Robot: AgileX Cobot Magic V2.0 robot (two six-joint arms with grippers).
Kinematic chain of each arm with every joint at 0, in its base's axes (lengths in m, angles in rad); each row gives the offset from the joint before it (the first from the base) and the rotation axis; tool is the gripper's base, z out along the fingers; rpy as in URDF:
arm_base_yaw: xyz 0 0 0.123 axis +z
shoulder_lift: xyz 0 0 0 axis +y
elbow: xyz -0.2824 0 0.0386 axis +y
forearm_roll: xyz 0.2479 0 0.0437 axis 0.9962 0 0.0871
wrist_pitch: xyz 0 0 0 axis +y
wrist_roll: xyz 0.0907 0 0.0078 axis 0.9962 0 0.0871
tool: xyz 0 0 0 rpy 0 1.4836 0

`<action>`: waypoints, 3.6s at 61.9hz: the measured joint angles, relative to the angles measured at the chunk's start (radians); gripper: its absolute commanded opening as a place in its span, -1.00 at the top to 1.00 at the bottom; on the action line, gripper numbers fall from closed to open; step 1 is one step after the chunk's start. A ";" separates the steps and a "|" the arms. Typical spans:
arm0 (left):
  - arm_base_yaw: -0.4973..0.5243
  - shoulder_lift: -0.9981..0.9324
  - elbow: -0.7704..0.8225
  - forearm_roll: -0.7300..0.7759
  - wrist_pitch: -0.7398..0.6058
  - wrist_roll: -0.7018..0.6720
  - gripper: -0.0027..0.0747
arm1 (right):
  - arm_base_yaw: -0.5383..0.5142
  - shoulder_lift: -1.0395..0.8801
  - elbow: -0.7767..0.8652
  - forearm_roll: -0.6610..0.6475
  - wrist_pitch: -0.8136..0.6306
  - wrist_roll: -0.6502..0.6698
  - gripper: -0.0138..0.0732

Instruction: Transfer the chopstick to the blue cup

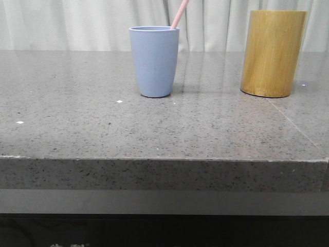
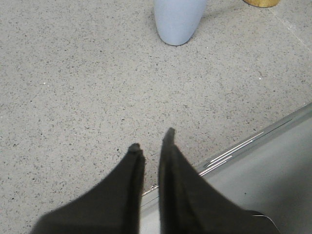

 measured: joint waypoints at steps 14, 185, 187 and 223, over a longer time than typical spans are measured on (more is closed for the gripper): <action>0.000 0.000 0.000 0.000 -0.013 0.000 0.98 | 0.000 0.000 0.000 0.000 -0.015 0.000 0.84; 0.442 -0.879 1.042 -0.066 -0.969 0.029 0.98 | -0.238 -0.247 0.388 -0.052 -0.394 -0.002 0.84; 0.442 -0.879 1.042 -0.066 -0.969 0.029 0.98 | -0.259 -0.283 0.440 -0.050 -0.438 -0.002 0.84; 0.442 -0.879 1.042 -0.066 -0.969 0.029 0.98 | -0.395 -0.537 0.966 0.066 -0.932 -0.002 0.84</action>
